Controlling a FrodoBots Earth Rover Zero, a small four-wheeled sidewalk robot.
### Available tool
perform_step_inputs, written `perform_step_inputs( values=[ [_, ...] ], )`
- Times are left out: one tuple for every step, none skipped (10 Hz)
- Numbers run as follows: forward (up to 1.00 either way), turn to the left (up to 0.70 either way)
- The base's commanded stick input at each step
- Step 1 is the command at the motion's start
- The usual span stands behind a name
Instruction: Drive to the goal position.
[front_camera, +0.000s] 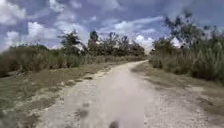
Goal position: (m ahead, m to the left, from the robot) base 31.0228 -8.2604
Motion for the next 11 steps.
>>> perform_step_inputs(
  values=[
    [0.85, 0.00],
    [0.85, 0.00],
    [0.85, 0.00],
    [0.85, 0.00],
    [0.85, 0.00],
    [0.85, 0.00],
    [0.85, 0.00],
    [0.85, 0.00],
    [0.85, 0.00],
    [0.85, 0.00],
    [0.85, 0.00]
  ],
)
